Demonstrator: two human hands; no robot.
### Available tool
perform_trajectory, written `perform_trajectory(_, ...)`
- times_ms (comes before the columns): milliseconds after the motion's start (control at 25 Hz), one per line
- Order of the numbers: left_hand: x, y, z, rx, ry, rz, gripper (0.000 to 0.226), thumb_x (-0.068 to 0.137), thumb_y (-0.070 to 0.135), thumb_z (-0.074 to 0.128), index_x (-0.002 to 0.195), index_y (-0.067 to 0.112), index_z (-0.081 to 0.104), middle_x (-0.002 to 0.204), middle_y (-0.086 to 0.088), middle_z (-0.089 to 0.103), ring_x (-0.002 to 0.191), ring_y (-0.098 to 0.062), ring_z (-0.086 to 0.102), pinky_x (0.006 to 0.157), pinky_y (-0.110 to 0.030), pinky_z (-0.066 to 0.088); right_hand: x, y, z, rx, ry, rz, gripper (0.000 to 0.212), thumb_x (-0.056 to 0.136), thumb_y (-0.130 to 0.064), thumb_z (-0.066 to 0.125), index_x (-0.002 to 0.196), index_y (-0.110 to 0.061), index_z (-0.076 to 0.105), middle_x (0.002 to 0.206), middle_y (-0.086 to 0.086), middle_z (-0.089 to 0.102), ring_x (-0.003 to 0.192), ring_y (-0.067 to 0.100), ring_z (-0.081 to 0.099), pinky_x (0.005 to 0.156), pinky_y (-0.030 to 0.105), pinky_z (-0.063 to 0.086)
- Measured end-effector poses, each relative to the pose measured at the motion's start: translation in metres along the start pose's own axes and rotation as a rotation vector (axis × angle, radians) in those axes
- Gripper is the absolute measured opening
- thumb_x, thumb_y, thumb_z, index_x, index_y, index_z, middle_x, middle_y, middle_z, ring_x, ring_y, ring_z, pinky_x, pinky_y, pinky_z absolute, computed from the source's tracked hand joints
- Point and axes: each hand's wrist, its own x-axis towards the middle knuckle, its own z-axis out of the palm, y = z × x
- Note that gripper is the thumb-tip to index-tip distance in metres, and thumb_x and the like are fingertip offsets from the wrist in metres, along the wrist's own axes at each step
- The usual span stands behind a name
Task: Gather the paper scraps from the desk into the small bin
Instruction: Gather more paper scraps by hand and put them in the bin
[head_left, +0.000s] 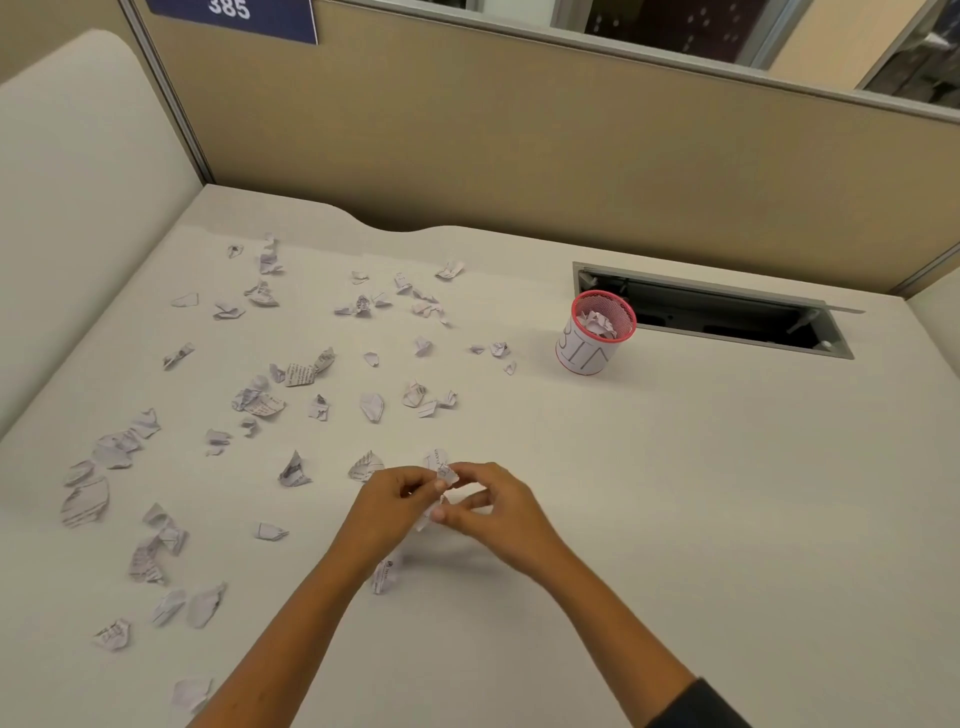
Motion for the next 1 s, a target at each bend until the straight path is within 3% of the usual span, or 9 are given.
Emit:
perform_trajectory(80, -0.005, 0.007, -0.001, -0.059, -0.003, -0.01, 0.018, 0.09, 0.033, 0.058, 0.083, 0.026, 0.074, 0.076, 0.001, 0.073, 0.078, -0.012, 0.067, 0.07, -0.025, 0.048, -0.008, -0.003, 0.016, -0.045, 0.009, -0.005, 0.058, 0.061, -0.049, 0.079, 0.112, -0.049, 0.052, 0.114, -0.018, 0.052, 0.084, 0.0, 0.063, 0.071, 0.014, 0.051)
perform_trajectory(160, -0.009, 0.01, -0.002, -0.1, -0.022, -0.02, 0.019, 0.091, 0.034, 0.056, 0.086, 0.028, 0.074, 0.076, 0.002, 0.073, 0.073, -0.007, 0.066, 0.065, -0.021, 0.047, -0.011, -0.005, 0.029, -0.076, 0.085, -0.038, 0.068, 0.063, -0.046, 0.08, 0.123, -0.042, 0.049, 0.116, -0.018, 0.048, 0.087, 0.001, 0.061, 0.073, 0.014, 0.051)
perform_trajectory(280, -0.013, 0.012, -0.008, -0.154, -0.055, -0.049, 0.021, 0.093, 0.033, 0.053, 0.088, 0.026, 0.073, 0.08, -0.001, 0.074, 0.056, -0.007, 0.058, 0.058, -0.02, 0.049, -0.015, -0.007, 0.039, -0.123, 0.217, -0.151, 0.057, 0.072, -0.036, 0.077, 0.124, -0.034, 0.054, 0.111, -0.016, 0.048, 0.087, 0.002, 0.059, 0.07, 0.014, 0.052)
perform_trajectory(520, -0.018, 0.015, -0.023, -0.253, -0.163, -0.134, 0.035, 0.097, 0.037, 0.042, 0.095, 0.017, 0.071, 0.09, -0.001, 0.075, 0.074, -0.011, 0.066, 0.068, -0.023, 0.048, -0.022, -0.016, 0.04, -0.206, 0.294, -0.265, 0.036, 0.081, -0.029, 0.07, 0.117, -0.029, 0.063, 0.111, -0.01, 0.053, 0.088, 0.0, 0.059, 0.067, 0.015, 0.053)
perform_trajectory(680, -0.023, 0.017, -0.023, -0.697, -0.181, -0.342, 0.042, 0.098, 0.039, 0.041, 0.09, 0.007, 0.067, 0.087, -0.011, 0.072, 0.068, -0.015, 0.062, 0.066, -0.026, 0.049, -0.023, -0.024, 0.044, -0.32, 0.34, -0.276, 0.04, 0.082, -0.031, 0.066, 0.121, -0.027, 0.059, 0.119, -0.011, 0.052, 0.104, 0.001, 0.053, 0.077, 0.018, 0.05)
perform_trajectory(800, -0.027, 0.017, -0.024, -0.959, -0.122, -0.453, 0.031, 0.095, 0.028, 0.047, 0.078, 0.006, 0.059, 0.081, -0.015, 0.069, 0.069, -0.02, 0.064, 0.057, -0.025, 0.047, -0.025, -0.026, 0.048, -0.392, 0.333, -0.279, 0.047, 0.079, -0.03, 0.069, 0.124, -0.025, 0.057, 0.124, -0.01, 0.052, 0.113, 0.006, 0.045, 0.088, 0.011, 0.039)
perform_trajectory(880, -0.029, 0.017, -0.026, -0.982, -0.096, -0.459, 0.023, 0.091, 0.018, 0.05, 0.071, 0.006, 0.055, 0.079, -0.014, 0.067, 0.067, -0.02, 0.063, 0.053, -0.024, 0.045, -0.029, -0.026, 0.051, -0.403, 0.336, -0.285, 0.046, 0.078, -0.028, 0.07, 0.123, -0.024, 0.058, 0.123, -0.01, 0.052, 0.113, 0.006, 0.044, 0.089, 0.005, 0.033)
perform_trajectory(1000, -0.032, 0.016, -0.027, -0.926, -0.077, -0.418, 0.02, 0.088, 0.011, 0.049, 0.07, 0.004, 0.054, 0.076, -0.015, 0.067, 0.069, -0.02, 0.061, 0.058, -0.025, 0.052, -0.033, -0.026, 0.051, -0.215, 0.343, -0.195, 0.037, 0.08, -0.027, 0.07, 0.116, -0.026, 0.061, 0.117, -0.014, 0.053, 0.11, 0.003, 0.05, 0.085, 0.013, 0.043)
